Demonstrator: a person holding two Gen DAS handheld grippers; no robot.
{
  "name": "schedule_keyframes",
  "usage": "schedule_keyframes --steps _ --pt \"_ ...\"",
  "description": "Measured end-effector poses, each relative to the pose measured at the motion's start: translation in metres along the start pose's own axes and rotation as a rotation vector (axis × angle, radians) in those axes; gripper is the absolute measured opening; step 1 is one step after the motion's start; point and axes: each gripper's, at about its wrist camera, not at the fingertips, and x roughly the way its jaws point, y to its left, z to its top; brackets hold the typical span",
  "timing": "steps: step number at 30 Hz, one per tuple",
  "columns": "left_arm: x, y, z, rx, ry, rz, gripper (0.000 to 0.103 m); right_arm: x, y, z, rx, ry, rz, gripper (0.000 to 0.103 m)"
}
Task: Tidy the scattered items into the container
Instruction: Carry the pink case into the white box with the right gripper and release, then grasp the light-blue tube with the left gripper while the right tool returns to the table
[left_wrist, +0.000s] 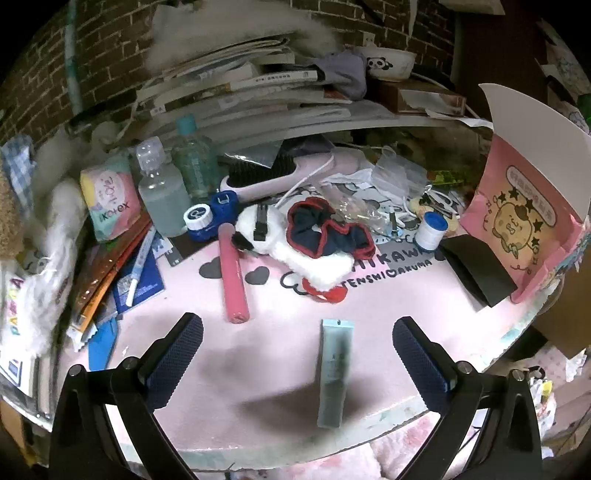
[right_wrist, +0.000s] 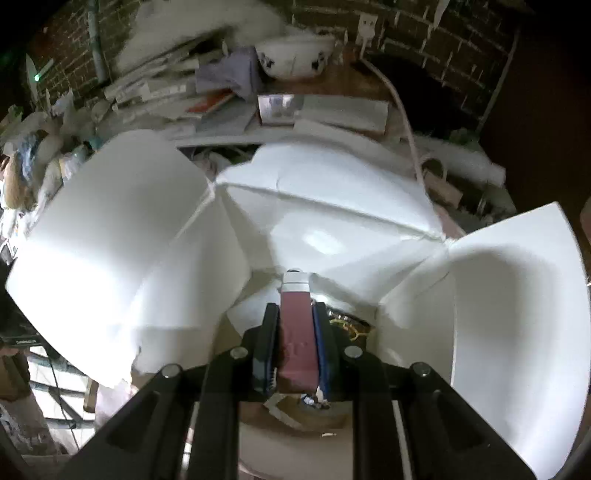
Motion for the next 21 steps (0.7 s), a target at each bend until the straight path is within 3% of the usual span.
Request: schedule_keyframes --steps 8,11,12,14,19,21 --pt "0.0 -0.009 0.002 0.025 -0.001 -0.023 0.103 -0.002 0.002 0.001 -0.015 0.004 -0.013 0.017" --pt "-0.003 -0.01 0.002 0.022 -0.014 -0.029 0.103 -0.011 0.003 0.002 -0.002 -0.029 0.014 0.023" --pt "-0.004 -0.01 0.002 0.023 -0.019 -0.029 0.103 -0.02 0.004 0.002 0.006 -0.067 0.034 0.028" --pt "-0.004 -0.009 0.001 0.022 -0.024 -0.025 0.102 -0.038 0.012 0.002 0.008 -0.161 0.054 0.048" --pt "-0.002 -0.002 -0.01 -0.001 -0.027 -0.028 0.102 -0.09 0.053 -0.006 -0.041 -0.447 0.2 0.054" --pt "0.001 0.001 -0.017 -0.015 -0.036 -0.023 0.102 -0.103 0.074 -0.008 -0.07 -0.517 0.254 0.069"
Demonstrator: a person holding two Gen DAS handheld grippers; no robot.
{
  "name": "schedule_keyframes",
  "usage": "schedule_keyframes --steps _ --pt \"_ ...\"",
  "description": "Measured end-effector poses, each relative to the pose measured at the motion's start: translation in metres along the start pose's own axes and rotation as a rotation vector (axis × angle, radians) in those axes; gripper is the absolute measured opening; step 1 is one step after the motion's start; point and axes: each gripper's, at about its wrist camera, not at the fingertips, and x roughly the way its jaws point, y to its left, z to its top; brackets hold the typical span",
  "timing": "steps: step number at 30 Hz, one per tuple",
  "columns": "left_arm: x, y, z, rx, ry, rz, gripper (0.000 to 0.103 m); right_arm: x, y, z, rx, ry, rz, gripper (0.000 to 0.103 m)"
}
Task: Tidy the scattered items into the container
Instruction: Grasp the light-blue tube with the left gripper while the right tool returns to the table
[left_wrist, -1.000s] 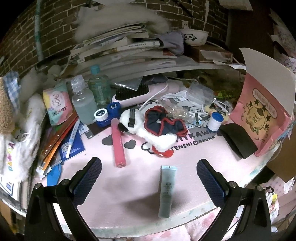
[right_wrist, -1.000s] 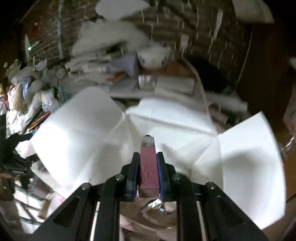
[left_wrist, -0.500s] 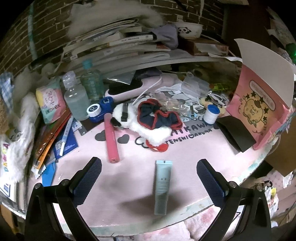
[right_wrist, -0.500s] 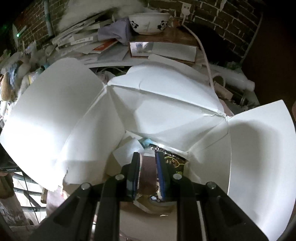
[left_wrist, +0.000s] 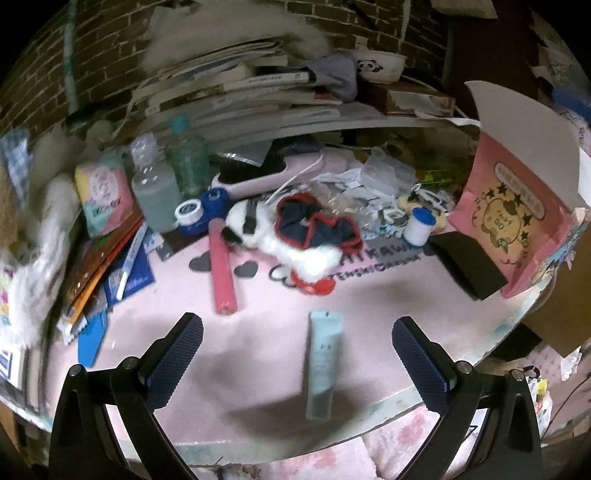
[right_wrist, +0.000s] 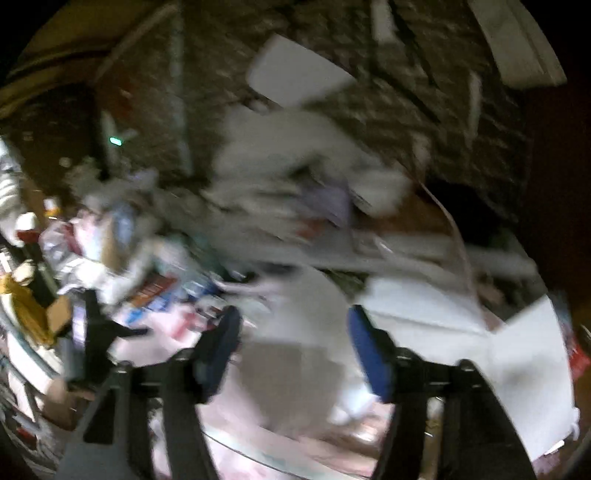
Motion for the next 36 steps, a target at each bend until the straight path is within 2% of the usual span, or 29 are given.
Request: schedule_keyframes --steps 1,4,6,10,12,14,15,18,22,24,26,28,32,36 --pt "0.001 0.002 -0.005 -0.011 -0.013 -0.004 0.102 -0.003 0.01 0.001 -0.005 -0.034 0.024 0.076" --pt "0.003 0.008 -0.019 -0.053 -0.05 -0.029 0.095 -0.004 0.041 0.004 -0.033 -0.109 0.102 0.076" --pt "0.006 0.008 -0.027 -0.056 -0.055 -0.036 0.084 0.001 0.057 0.005 -0.043 -0.123 0.153 0.076" --pt "0.009 0.0 -0.041 -0.006 -0.091 -0.03 0.078 0.021 0.087 -0.001 -0.049 -0.1 0.257 0.076" --pt "0.008 -0.001 -0.044 0.003 -0.119 -0.041 0.076 0.036 0.101 -0.012 -0.061 -0.068 0.275 0.076" --pt "0.007 -0.001 -0.047 0.002 -0.151 -0.056 0.07 0.052 0.111 -0.023 -0.067 -0.034 0.28 0.076" --pt "0.007 0.0 -0.049 0.003 -0.165 -0.054 0.062 0.06 0.113 -0.03 -0.065 -0.015 0.282 0.077" --pt "0.006 0.0 -0.053 0.012 -0.199 -0.046 0.057 0.077 0.115 -0.05 -0.044 0.024 0.27 0.076" --pt "0.005 -0.004 -0.058 0.042 -0.229 -0.011 0.047 0.099 0.113 -0.079 -0.023 0.043 0.18 0.076" --pt "0.005 -0.005 -0.059 0.049 -0.239 -0.026 0.033 0.105 0.113 -0.09 -0.029 0.042 0.141 0.076" --pt "0.003 -0.008 -0.061 0.058 -0.246 -0.028 0.027 0.111 0.11 -0.099 -0.017 0.052 0.11 0.076" --pt "0.003 -0.009 -0.062 0.065 -0.25 -0.041 0.014 0.115 0.106 -0.108 0.0 0.07 0.097 0.076" --pt "0.002 -0.012 -0.062 0.072 -0.251 -0.039 0.013 0.123 0.097 -0.119 0.042 0.106 0.089 0.077" --pt "0.003 -0.014 -0.061 0.068 -0.245 -0.043 0.013 0.127 0.093 -0.126 0.03 0.11 0.046 0.077"
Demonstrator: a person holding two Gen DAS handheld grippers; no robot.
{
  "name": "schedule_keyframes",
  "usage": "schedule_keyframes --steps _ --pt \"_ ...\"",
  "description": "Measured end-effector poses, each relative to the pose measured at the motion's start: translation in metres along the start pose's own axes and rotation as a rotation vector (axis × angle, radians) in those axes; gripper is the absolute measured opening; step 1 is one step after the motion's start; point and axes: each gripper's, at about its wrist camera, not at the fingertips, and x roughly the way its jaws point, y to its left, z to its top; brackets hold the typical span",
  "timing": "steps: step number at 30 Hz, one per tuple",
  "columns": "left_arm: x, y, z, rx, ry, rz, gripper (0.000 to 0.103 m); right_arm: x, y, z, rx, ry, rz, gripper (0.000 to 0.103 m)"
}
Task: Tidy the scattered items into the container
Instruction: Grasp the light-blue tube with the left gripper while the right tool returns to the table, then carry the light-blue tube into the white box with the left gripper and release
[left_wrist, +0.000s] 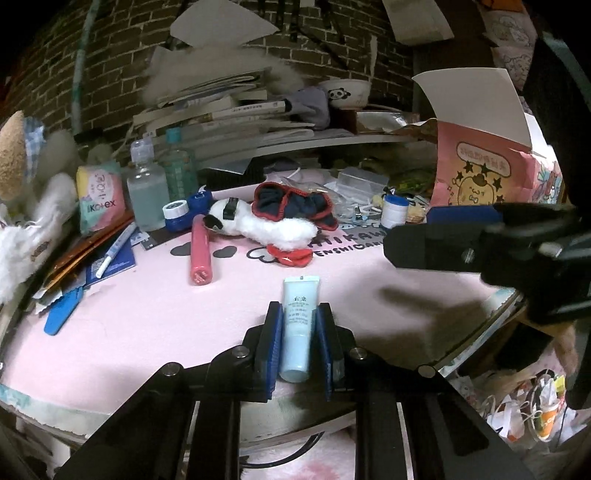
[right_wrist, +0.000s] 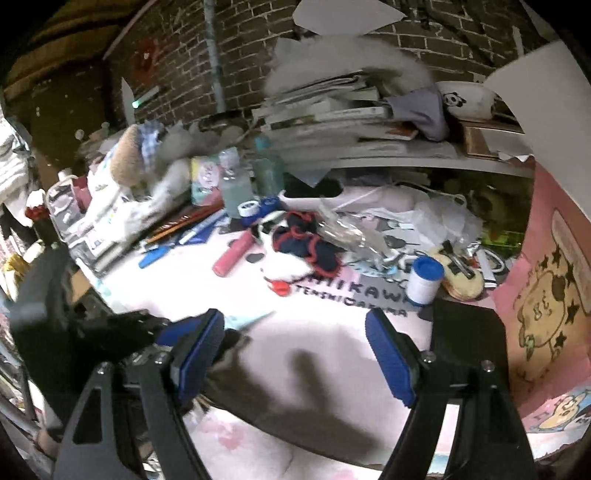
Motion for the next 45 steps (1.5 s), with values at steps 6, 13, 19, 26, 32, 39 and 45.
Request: schedule_keyframes --steps 6,13,19,26,32,39,45 --pt "0.004 0.006 0.009 -0.01 -0.007 0.005 0.013 0.007 -0.01 -0.007 0.016 0.001 -0.032 0.076" --pt "-0.004 0.016 0.04 -0.024 -0.064 -0.008 0.013 0.013 -0.024 -0.007 0.038 -0.014 -0.082 0.077" --pt "-0.02 0.019 0.084 -0.007 -0.142 -0.017 0.013 0.022 -0.032 -0.011 0.05 -0.018 -0.11 0.077" --pt "-0.035 -0.002 0.141 0.062 -0.234 -0.045 0.013 0.027 -0.037 -0.013 0.061 -0.011 -0.108 0.076" --pt "-0.042 -0.04 0.179 0.146 -0.268 -0.154 0.013 0.031 -0.04 -0.014 0.061 -0.008 -0.109 0.076" --pt "-0.048 -0.089 0.211 0.235 -0.272 -0.281 0.013 0.032 -0.041 -0.013 0.065 -0.011 -0.108 0.076" --pt "-0.04 -0.121 0.233 0.279 -0.206 -0.402 0.013 0.037 -0.043 -0.013 0.063 -0.005 -0.11 0.077"
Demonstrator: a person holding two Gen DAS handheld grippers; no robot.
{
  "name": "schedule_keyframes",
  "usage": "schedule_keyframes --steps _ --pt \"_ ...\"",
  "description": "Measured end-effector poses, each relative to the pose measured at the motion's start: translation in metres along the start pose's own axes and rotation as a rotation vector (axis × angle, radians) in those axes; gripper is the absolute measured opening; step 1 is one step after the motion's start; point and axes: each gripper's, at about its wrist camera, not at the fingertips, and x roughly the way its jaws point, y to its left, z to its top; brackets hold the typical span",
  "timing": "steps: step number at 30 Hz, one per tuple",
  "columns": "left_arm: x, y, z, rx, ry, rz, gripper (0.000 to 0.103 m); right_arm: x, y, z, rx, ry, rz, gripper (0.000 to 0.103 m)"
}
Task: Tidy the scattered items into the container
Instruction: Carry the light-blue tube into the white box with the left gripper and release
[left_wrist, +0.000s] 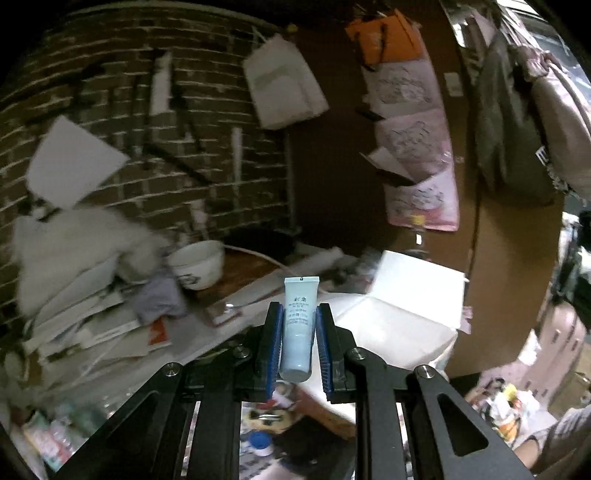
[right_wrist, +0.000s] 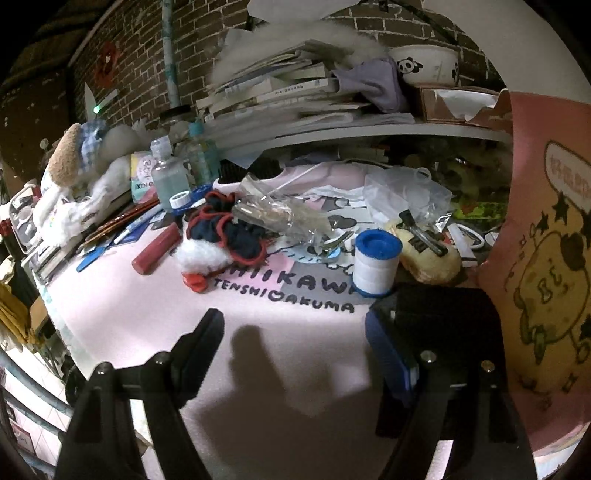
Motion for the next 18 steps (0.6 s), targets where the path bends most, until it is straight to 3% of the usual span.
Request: schedule_keyframes --steps 4,8,11,18 --pt "0.026 -0.015 0.014 0.011 0.113 -0.093 0.013 0.0 0.0 0.0 0.007 0.003 0.007 0.077" --pt "0.062 -0.031 0.022 0.02 0.298 -0.16 0.013 -0.001 -0.001 0.001 0.01 0.003 0.013 0.077" --pt "0.088 -0.044 0.024 0.051 0.416 -0.154 0.013 -0.001 -0.001 0.0 0.011 0.002 0.015 0.077" --pt "0.127 -0.057 0.016 0.062 0.581 -0.137 0.013 -0.002 -0.003 0.001 0.02 0.0 0.026 0.077"
